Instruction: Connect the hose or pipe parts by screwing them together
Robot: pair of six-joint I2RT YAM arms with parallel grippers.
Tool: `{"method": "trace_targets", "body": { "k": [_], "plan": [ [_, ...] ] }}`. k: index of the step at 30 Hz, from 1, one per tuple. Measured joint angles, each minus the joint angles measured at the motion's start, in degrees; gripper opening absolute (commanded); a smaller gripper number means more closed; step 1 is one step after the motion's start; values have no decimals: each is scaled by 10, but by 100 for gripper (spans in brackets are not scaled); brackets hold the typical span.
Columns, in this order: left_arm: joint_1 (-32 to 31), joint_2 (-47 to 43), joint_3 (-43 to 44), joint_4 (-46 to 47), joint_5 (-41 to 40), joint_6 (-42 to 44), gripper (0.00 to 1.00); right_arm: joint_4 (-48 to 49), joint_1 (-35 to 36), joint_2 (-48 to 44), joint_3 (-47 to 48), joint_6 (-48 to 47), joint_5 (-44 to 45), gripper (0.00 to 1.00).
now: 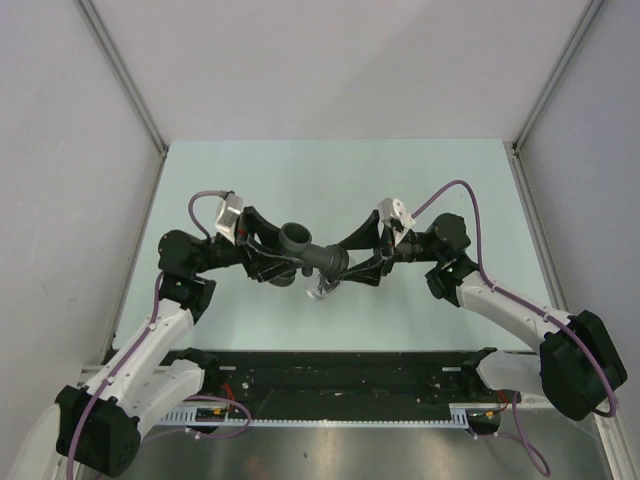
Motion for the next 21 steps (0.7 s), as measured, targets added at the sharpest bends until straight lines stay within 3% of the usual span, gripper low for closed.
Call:
{"method": "trace_targets", "body": {
  "k": [21],
  "plan": [
    [-31, 20, 0, 2, 102, 220, 0, 111, -42, 49, 0, 169, -134, 0]
  ]
}}
